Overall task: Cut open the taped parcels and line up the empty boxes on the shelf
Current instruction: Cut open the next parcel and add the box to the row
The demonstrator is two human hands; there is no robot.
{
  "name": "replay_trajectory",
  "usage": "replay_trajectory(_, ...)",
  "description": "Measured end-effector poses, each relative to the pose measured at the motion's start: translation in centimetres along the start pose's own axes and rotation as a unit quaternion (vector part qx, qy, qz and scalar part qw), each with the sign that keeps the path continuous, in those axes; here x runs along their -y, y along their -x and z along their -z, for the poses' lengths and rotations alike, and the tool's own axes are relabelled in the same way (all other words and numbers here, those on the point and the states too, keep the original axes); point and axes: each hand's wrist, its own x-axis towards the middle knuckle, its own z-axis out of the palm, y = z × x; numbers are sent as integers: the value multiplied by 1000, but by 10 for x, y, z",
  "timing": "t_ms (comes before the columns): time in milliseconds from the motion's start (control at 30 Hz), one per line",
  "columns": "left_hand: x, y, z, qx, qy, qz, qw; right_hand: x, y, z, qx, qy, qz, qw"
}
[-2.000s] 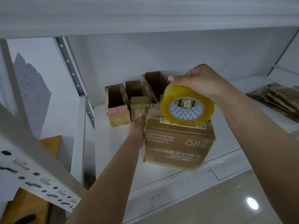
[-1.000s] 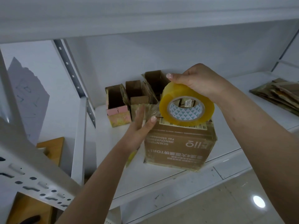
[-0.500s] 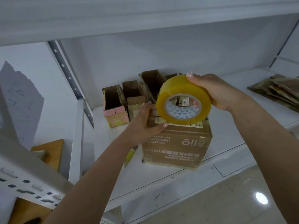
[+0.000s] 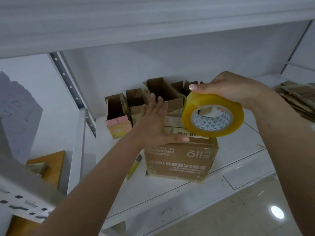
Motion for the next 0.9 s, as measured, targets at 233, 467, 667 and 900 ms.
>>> replay_trajectory(233,-10,-15,-38,17,-79,-64,995,-6,-3,-3,-5,-46,18,999)
replay_trajectory(467,-10,-15,-35,21,-99,-66,993,-26,3,-26,-9,-222,21,975)
replay_trajectory(667,-15,-12,-31,51,-110,-44,992,-27,10,-5,-54,-157,-12,986)
replay_trajectory(900,-19,-10,-26,79,-143,-26,986,-74,37,36,-22,-100,-43,994)
